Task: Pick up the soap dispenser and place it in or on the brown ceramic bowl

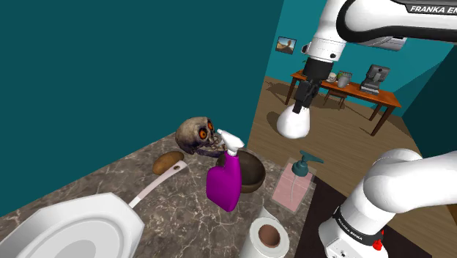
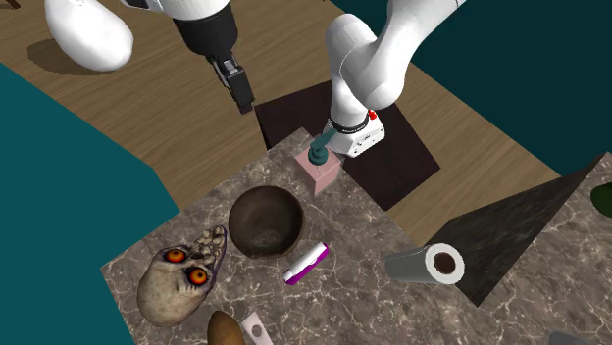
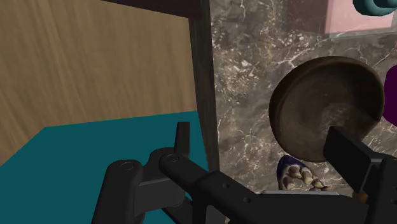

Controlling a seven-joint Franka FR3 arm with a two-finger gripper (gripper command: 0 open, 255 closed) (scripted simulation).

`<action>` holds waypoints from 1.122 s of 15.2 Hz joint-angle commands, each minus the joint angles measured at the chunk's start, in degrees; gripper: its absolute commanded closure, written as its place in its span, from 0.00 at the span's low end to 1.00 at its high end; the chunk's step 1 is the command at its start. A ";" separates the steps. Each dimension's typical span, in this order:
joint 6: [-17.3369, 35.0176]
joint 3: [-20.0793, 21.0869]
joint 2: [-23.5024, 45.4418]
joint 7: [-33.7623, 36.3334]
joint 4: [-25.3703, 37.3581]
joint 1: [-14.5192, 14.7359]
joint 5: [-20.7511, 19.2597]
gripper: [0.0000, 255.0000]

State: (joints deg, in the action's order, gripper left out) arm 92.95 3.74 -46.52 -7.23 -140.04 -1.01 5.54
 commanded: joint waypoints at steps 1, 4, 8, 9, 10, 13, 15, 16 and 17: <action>0.00 0.00 0.00 0.00 0.00 0.00 0.00 0.00; -0.61 2.67 -4.86 1.82 -3.90 2.06 2.17 0.00; -1.78 6.55 -11.06 4.57 -8.38 5.35 5.65 0.00; -2.12 7.59 -12.54 5.34 -9.37 6.27 6.63 0.00; -2.47 8.66 -13.99 6.12 -10.31 7.23 7.65 0.00; -3.56 12.08 -18.07 8.66 -12.76 10.31 10.96 0.00; -4.18 14.19 -20.23 10.26 -13.95 12.23 13.04 0.00; -3.57 14.43 -20.45 10.26 -14.78 12.39 13.28 0.00; -2.95 14.69 -20.66 10.24 -15.61 12.53 13.54 0.00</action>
State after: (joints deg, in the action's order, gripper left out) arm 89.78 18.25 -66.42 2.99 -154.67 11.18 18.81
